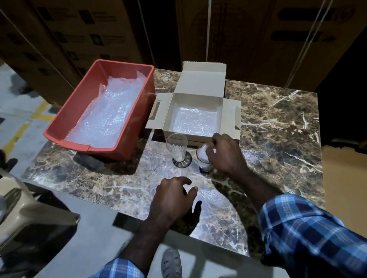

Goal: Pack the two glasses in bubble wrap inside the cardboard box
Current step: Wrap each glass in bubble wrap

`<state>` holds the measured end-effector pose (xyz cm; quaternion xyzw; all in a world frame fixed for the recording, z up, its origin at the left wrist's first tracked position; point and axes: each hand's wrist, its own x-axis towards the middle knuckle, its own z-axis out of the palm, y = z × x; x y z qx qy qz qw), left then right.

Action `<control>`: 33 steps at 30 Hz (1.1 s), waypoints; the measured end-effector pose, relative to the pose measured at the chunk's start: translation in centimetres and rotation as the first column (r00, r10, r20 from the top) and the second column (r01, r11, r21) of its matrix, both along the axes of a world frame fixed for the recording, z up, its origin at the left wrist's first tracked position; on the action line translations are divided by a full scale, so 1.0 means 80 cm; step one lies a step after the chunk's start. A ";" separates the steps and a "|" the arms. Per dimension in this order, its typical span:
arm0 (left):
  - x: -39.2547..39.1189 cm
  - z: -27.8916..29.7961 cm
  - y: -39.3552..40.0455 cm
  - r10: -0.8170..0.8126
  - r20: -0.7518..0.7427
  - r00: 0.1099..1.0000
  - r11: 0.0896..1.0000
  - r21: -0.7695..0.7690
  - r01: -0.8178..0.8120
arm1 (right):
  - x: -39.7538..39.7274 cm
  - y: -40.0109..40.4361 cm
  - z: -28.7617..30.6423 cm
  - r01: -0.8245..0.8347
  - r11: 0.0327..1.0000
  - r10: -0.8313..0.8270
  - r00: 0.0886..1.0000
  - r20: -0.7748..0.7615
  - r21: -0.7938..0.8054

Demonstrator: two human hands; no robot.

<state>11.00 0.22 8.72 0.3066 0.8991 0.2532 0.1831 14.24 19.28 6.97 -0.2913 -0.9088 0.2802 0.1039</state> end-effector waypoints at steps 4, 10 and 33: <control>-0.002 0.001 -0.002 0.004 -0.002 1.000 1.000 0.009 -0.004 | 0.007 0.008 0.003 0.100 0.980 -0.122 0.985 -0.122 -0.175; -0.005 0.011 -0.005 0.010 -0.008 1.000 1.000 0.019 -0.010 | 0.008 0.002 0.020 0.131 0.909 -0.220 0.957 -0.187 -0.396; -0.281 0.078 -0.115 0.092 -0.306 0.947 0.960 0.281 -0.002 | -0.212 -0.135 0.129 -0.165 0.986 0.157 0.968 -0.195 -0.022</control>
